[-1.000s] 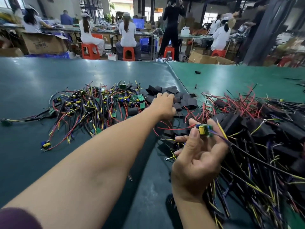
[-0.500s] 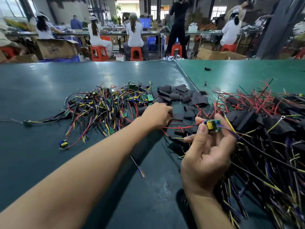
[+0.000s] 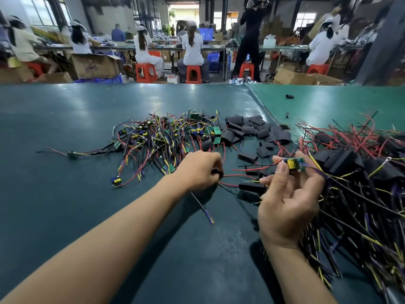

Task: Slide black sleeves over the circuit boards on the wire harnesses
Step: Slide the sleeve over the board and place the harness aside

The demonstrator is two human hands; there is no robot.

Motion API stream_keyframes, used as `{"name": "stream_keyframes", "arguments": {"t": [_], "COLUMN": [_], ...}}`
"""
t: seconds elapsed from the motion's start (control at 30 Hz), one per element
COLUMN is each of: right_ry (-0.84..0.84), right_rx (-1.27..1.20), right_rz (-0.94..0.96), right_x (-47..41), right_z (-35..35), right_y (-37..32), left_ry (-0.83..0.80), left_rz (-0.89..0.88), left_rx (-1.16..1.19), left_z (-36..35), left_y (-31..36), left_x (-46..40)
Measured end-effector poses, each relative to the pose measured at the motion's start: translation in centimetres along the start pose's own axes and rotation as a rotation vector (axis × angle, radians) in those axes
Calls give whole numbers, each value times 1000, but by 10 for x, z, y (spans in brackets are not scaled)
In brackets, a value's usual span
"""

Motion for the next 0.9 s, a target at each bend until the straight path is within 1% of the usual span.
{"name": "stream_keyframes", "arguments": {"t": [0.07,0.13,0.17,0.2,0.33,0.43,0.47,0.57,0.73,0.9], "right_ry": [9,19,18,13,-40,-86,-103,-137,-172,-169], "right_rx": [10,-6,-26,-46,-111,-114,-104,-128,-201,-273], "right_rz": [-27,-49,-51,-52,-102,-163,-176,-221,-316,-424], "right_x": [0,0,-1,-1,0,1,2,4,4,5], "right_z": [0,1,1,0,-9,-14,-15,-19,-27,-27], "right_y": [2,5,6,7,14,21,22,23,30,38], "left_ry": [167,402,482,518,535,620,623,535,557,503], "left_rz": [-4,13,23,28,49,63,70,80,65,25], "left_rx": [143,308,365,405,418,475,476,419,453,438], "left_z": [22,50,59,60,45,45,44,33,40,34], "left_y": [-4,-18,-24,-30,-43,-46,-43,-35,-43,-42], "left_x": [12,35,50,65,121,133,131,121,121,123]}}
Point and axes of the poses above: each hand's wrist, its own x-axis away from the middle knuckle, its own z-axis out of the back of the hand, y = z × x, the point moved 9 cm from there along -x, towards the middle knuckle, and after that the axes turned 2 degrees about -y, right-handed, at the moved point
